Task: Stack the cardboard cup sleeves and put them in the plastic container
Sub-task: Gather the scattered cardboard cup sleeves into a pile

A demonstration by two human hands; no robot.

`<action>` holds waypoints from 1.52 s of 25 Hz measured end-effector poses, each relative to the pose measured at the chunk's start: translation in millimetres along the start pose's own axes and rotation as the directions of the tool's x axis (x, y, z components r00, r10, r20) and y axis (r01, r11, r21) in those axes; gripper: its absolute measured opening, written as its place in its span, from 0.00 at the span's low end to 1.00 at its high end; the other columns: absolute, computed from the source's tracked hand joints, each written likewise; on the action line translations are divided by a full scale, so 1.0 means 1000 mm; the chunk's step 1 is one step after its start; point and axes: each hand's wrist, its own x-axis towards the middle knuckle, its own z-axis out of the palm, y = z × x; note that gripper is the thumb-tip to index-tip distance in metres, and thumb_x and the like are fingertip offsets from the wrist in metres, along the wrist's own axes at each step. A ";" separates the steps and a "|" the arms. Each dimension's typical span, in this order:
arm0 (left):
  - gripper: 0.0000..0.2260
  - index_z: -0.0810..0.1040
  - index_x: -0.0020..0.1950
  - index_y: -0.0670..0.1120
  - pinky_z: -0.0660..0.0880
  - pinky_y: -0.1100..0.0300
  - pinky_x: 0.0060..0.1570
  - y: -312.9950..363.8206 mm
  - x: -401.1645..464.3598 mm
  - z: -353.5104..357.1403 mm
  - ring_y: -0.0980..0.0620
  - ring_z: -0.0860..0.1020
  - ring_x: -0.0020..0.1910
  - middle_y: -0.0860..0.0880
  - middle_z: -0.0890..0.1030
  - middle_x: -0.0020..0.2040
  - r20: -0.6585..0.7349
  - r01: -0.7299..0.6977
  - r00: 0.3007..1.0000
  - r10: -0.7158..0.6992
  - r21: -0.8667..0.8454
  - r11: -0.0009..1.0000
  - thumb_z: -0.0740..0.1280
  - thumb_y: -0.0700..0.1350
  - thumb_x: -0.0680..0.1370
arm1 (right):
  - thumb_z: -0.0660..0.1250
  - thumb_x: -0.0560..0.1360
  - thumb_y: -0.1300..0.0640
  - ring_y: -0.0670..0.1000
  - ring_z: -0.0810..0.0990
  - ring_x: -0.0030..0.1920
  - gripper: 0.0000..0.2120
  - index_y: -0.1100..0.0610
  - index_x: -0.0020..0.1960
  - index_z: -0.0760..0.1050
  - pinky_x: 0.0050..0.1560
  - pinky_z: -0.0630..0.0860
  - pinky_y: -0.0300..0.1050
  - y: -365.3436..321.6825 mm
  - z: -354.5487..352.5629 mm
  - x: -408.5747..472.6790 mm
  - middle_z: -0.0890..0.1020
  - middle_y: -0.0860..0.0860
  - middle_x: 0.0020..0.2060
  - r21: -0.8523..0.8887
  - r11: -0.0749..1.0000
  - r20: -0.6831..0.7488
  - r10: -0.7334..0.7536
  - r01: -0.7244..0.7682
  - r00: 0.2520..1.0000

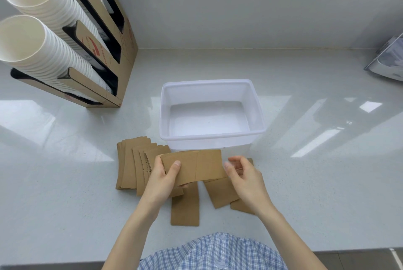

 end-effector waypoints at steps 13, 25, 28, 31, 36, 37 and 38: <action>0.08 0.66 0.56 0.46 0.78 0.67 0.28 -0.005 0.008 -0.020 0.56 0.77 0.42 0.54 0.75 0.47 -0.115 -0.018 0.993 0.013 -0.043 0.999 0.58 0.43 0.78 | 0.72 0.64 0.45 0.52 0.65 0.58 0.29 0.56 0.56 0.64 0.60 0.63 0.45 0.016 0.015 -0.014 0.64 0.50 0.53 -0.568 0.823 0.089 0.045 0.014 0.995; 0.08 0.67 0.57 0.47 0.80 0.65 0.34 -0.002 0.008 -0.023 0.60 0.78 0.38 0.55 0.76 0.46 -0.113 -0.010 0.994 0.007 -0.030 1.000 0.58 0.44 0.78 | 0.61 0.76 0.62 0.51 0.77 0.46 0.08 0.49 0.45 0.72 0.47 0.74 0.43 0.022 -0.027 -0.003 0.79 0.53 0.47 0.396 0.912 -0.114 0.166 -0.108 0.980; 0.08 0.67 0.56 0.47 0.80 0.64 0.34 -0.003 0.007 -0.023 0.61 0.79 0.35 0.55 0.76 0.46 -0.109 -0.008 0.994 0.006 -0.020 1.000 0.59 0.44 0.78 | 0.59 0.77 0.62 0.51 0.76 0.47 0.08 0.51 0.46 0.74 0.52 0.72 0.47 0.021 -0.041 0.001 0.79 0.54 0.47 0.518 0.847 -0.123 0.210 -0.117 0.970; 0.08 0.67 0.56 0.48 0.80 0.63 0.34 -0.001 0.007 -0.021 0.59 0.78 0.38 0.55 0.76 0.47 -0.094 -0.001 0.996 -0.001 -0.020 1.000 0.58 0.43 0.78 | 0.57 0.77 0.62 0.47 0.76 0.43 0.08 0.54 0.47 0.75 0.48 0.73 0.41 0.014 -0.046 0.003 0.79 0.52 0.44 0.635 0.765 -0.092 0.213 -0.107 0.973; 0.03 0.69 0.50 0.51 0.80 0.63 0.34 0.003 0.001 -0.014 0.57 0.79 0.39 0.51 0.77 0.48 0.002 0.028 1.000 -0.028 -0.046 0.999 0.58 0.44 0.78 | 0.59 0.77 0.61 0.44 0.80 0.41 0.09 0.58 0.53 0.76 0.45 0.77 0.37 -0.002 -0.032 0.001 0.81 0.51 0.43 0.607 0.788 -0.017 0.147 -0.106 0.989; 0.03 0.69 0.48 0.52 0.81 0.60 0.38 0.004 -0.001 -0.011 0.59 0.80 0.35 0.52 0.77 0.47 0.030 0.039 0.999 -0.037 -0.055 0.998 0.58 0.44 0.78 | 0.60 0.76 0.61 0.46 0.79 0.44 0.09 0.58 0.54 0.76 0.49 0.77 0.41 -0.004 -0.026 0.000 0.81 0.52 0.45 0.573 0.814 -0.022 0.131 -0.095 0.991; 0.04 0.69 0.47 0.52 0.80 0.56 0.42 0.005 -0.003 -0.008 0.60 0.80 0.31 0.53 0.78 0.45 0.059 0.053 0.997 -0.050 -0.064 0.997 0.57 0.44 0.78 | 0.61 0.76 0.60 0.48 0.79 0.46 0.09 0.57 0.54 0.77 0.53 0.75 0.44 -0.007 -0.021 0.000 0.81 0.52 0.46 0.532 0.843 -0.034 0.113 -0.077 0.993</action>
